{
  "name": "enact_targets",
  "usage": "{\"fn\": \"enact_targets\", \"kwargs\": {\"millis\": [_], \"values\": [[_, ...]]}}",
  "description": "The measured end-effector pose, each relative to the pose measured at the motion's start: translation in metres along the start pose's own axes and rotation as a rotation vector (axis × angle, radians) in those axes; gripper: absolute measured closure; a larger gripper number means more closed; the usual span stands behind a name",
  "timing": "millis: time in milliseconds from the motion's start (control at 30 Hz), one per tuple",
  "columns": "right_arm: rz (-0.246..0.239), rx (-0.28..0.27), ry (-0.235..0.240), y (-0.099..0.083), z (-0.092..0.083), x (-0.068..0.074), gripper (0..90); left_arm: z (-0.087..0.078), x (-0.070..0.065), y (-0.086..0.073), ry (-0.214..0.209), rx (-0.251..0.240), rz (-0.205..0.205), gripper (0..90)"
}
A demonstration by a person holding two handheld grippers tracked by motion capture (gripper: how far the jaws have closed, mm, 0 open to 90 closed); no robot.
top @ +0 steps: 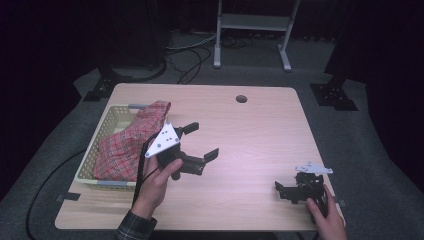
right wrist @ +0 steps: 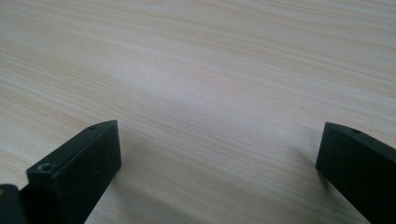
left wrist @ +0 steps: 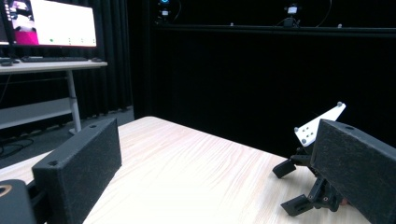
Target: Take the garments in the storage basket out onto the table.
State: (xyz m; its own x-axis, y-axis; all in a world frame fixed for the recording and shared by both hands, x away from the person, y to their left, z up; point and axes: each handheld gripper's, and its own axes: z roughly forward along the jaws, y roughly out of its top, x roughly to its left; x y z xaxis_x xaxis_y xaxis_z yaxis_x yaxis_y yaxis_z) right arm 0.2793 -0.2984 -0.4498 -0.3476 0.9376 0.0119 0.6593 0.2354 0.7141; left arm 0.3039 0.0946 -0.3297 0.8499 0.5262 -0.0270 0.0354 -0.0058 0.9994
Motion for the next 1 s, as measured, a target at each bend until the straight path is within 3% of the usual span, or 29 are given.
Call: {"fn": "enact_targets", "kwargs": {"millis": [1000], "values": [[0.0,0.001,0.0,0.0,0.0,0.0,0.0,0.004,0.011,0.033,-0.066,0.033,-0.013,1.6]]}}
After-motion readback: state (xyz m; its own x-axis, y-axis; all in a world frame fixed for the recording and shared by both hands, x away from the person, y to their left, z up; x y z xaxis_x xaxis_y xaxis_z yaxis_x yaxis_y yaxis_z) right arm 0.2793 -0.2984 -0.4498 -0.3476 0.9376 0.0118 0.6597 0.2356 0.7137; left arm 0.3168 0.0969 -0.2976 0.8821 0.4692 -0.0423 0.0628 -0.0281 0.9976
